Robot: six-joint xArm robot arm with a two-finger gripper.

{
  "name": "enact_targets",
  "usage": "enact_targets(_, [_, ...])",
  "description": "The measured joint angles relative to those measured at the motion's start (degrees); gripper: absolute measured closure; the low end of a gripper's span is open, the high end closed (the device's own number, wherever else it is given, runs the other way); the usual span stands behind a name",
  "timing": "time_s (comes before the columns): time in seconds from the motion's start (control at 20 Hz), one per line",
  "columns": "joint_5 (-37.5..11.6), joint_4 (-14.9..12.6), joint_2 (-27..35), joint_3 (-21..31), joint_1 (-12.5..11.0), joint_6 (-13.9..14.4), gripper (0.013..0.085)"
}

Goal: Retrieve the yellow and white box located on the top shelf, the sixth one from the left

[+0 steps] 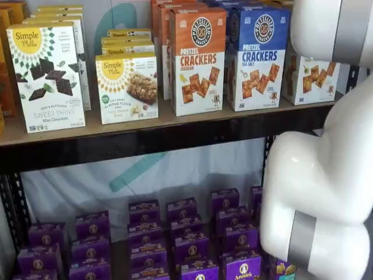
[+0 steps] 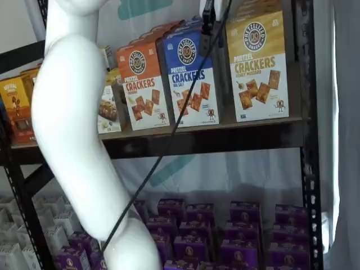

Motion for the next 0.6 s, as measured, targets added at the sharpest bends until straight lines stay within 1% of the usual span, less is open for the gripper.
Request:
enact_targets(0.1, [0.22,-2.44,-0.64,0.52,1.39,-0.12,0.0130])
enact_targets(0.2, [-0.15,-2.86,-1.69,1.80,1.66,-0.11,0.0130])
enact_targets(0.3, [-0.93,-2.25,-2.70,3.13,1.44,-0.05,0.0130])
enact_targets(0.35, [-1.67,-1.42,-3.55,4.21,1.08,0.00,0.0130])
enact_targets(0.4, [-2.69,0.11,-4.55,5.52,0.38,0.09,0.0130])
enact_targets(0.6, [-7.83,7.51,-8.40,10.59,-3.08,0.25,0.0130])
